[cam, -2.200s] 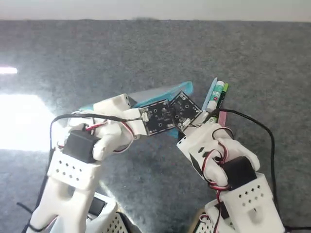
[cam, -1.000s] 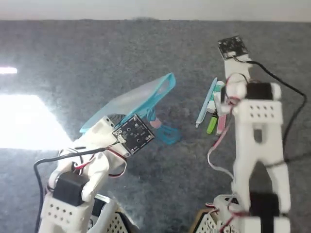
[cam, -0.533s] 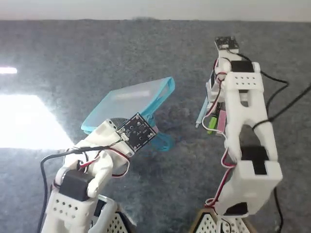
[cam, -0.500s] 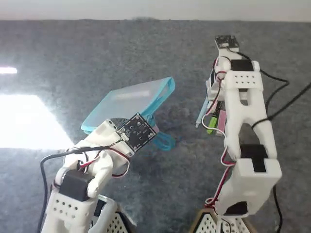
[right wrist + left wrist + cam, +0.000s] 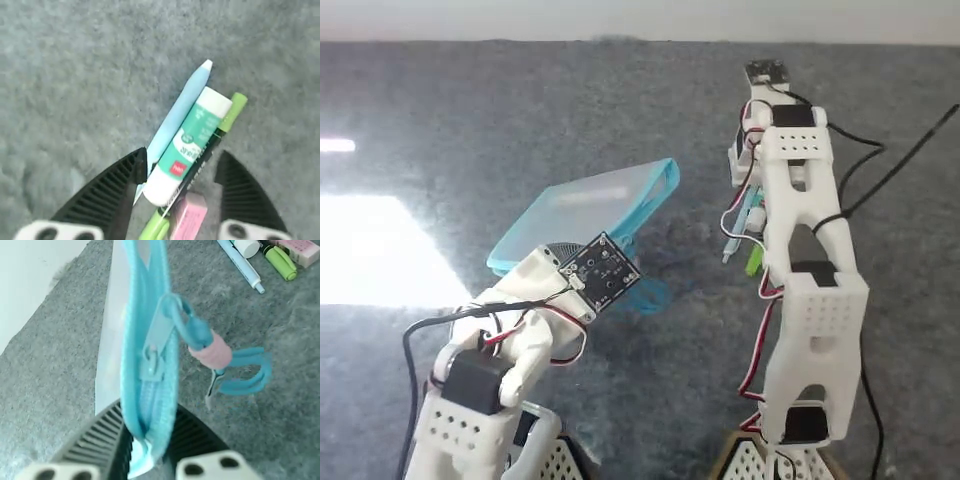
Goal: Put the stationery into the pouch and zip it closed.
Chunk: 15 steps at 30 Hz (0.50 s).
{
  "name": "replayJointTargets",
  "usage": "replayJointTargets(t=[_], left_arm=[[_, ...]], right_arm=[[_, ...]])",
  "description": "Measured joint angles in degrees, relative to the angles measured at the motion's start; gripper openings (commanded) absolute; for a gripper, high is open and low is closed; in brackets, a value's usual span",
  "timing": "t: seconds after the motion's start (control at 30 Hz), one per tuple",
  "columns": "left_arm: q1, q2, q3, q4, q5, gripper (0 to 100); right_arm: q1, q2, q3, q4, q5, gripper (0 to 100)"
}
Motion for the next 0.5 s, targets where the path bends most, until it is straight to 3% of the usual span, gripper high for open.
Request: replayJointTargets(t=[0.27,0.5], left_arm=[[0.0,0.0,0.0,0.0,0.0,1],[0.0,0.0,0.4,0.0,0.0,1]], right_arm=[[0.5,4.1,-1.8,2.9,-2.6,26.7],[6.2,4.1,-1.8,4.7,-7.3,19.4]])
